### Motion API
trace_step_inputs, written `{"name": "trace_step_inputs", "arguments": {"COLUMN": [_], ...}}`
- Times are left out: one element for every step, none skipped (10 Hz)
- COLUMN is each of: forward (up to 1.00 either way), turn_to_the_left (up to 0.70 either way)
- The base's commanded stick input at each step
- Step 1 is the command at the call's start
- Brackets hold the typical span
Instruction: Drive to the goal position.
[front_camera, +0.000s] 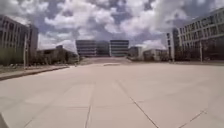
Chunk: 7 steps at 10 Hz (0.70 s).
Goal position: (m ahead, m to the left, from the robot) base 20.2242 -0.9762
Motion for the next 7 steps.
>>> {"name": "trace_step_inputs", "arguments": {"forward": [0.70, 0.70, 0.70, 0.70, 0.70, 0.70, 0.70], "turn_to_the_left": [0.00, 0.00, 0.00, 0.00, 0.00, 0.00, 0.00]}}
